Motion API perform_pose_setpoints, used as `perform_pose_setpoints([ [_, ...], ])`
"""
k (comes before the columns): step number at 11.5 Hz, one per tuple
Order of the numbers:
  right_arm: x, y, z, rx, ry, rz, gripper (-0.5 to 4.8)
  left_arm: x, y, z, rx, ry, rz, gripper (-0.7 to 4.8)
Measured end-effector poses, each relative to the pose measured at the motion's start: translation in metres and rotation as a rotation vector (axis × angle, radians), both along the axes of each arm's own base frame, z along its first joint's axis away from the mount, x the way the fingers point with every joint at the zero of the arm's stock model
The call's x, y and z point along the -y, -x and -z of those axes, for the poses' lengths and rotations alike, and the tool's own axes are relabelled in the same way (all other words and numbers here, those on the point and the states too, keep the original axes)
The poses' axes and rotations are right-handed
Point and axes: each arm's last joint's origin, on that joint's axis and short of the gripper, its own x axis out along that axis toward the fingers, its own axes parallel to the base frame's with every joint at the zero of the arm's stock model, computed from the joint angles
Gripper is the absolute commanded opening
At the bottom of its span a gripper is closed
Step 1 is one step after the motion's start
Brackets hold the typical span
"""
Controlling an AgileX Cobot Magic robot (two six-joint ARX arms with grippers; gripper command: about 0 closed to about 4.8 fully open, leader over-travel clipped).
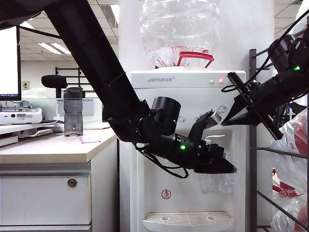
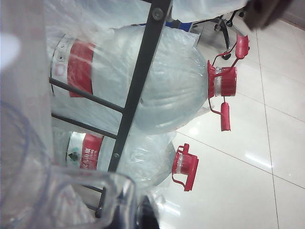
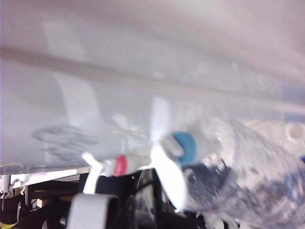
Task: Pick up the plastic mug from the left desk, go to the cold water outlet of the water dispenser, press the vertical switch to get some water, then put the mug back on the desk.
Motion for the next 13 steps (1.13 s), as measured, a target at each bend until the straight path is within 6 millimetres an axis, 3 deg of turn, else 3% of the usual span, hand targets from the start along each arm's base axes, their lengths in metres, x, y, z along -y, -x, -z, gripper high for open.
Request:
perform_pose_setpoints([
  [6, 0.0, -0.006, 0.021, 0.002, 0.034, -0.021, -0.05, 0.0, 0.0, 0.0, 0.0, 0.0, 0.0, -0.06],
  [13, -0.001, -0.009, 0.026, 0.013, 0.039, -0.015, -0.05, 0.0, 0.0, 0.0, 0.0, 0.0, 0.0, -0.06],
])
